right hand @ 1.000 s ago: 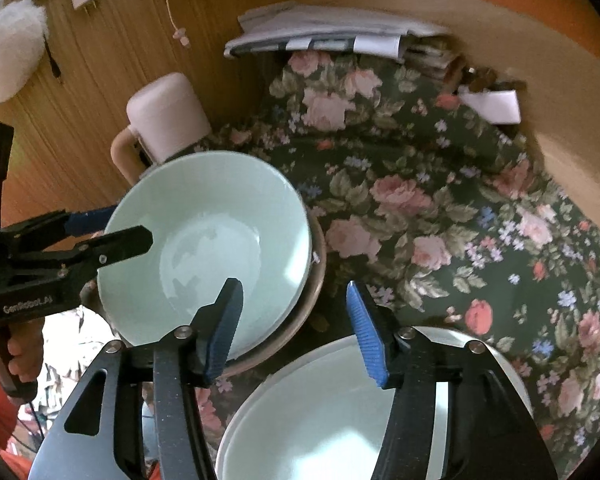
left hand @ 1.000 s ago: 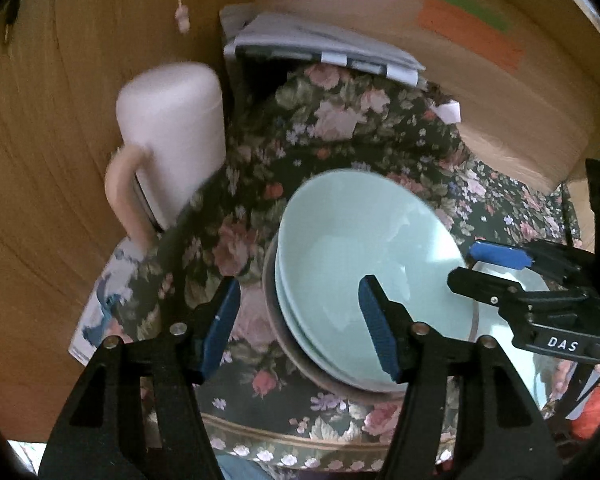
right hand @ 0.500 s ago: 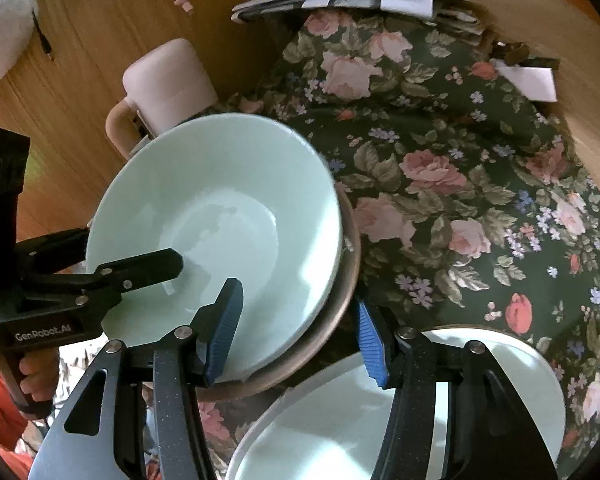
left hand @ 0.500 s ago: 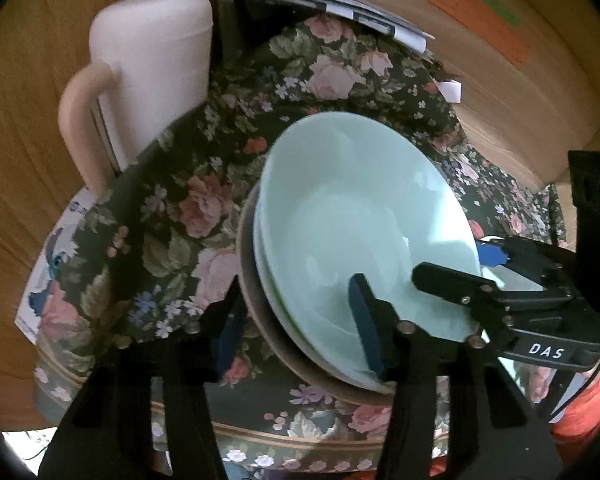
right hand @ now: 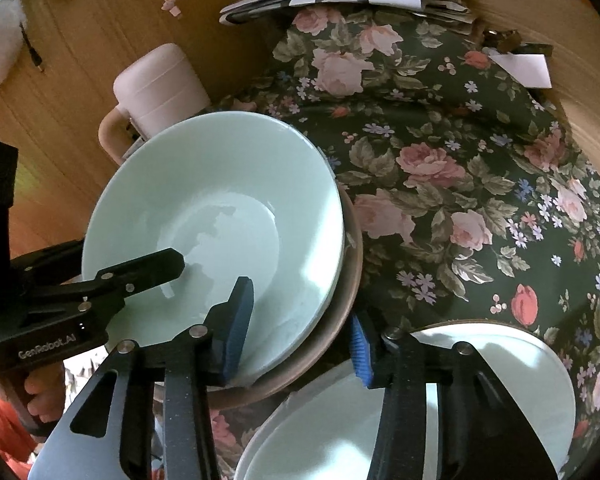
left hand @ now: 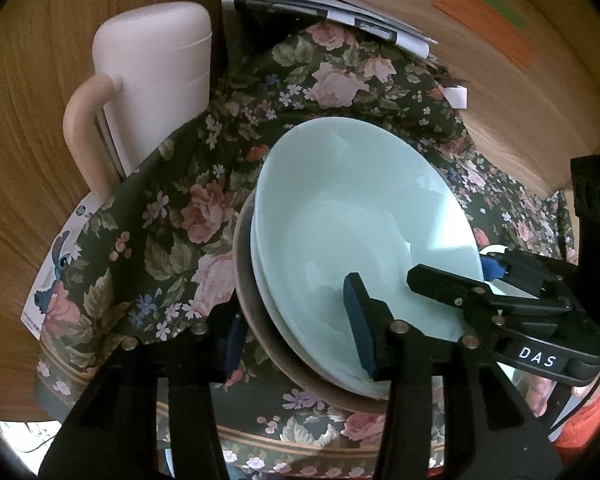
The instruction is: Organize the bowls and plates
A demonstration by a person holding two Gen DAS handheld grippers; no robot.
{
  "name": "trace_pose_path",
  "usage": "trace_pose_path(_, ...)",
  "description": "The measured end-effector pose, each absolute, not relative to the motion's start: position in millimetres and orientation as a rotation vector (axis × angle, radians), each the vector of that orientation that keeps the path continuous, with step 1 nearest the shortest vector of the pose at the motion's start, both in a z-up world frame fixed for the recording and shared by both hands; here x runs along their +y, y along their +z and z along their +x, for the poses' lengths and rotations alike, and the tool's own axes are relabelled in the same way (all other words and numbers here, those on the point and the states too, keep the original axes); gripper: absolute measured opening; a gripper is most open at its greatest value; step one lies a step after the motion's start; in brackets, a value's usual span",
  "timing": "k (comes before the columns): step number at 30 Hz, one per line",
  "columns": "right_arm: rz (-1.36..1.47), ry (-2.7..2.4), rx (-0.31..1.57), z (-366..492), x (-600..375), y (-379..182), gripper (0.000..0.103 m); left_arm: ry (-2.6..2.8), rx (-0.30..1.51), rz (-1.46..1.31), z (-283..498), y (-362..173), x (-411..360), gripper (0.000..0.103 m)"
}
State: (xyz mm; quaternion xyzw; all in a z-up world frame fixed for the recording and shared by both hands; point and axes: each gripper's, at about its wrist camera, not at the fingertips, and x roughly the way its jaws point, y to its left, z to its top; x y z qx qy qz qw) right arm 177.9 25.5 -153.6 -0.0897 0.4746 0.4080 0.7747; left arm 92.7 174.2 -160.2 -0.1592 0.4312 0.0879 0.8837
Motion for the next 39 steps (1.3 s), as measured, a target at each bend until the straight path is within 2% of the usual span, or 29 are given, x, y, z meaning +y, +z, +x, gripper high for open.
trace_pose_path(18,-0.122,0.813,0.907,162.6,-16.9,-107.5,0.04,0.12,0.822,-0.283,93.5,-127.5,141.9,0.046)
trace_pose_path(39,-0.039,0.675,0.847,147.1,-96.2,-83.4,0.04,-0.033,0.818,-0.217,94.2,-108.0,69.4,0.046)
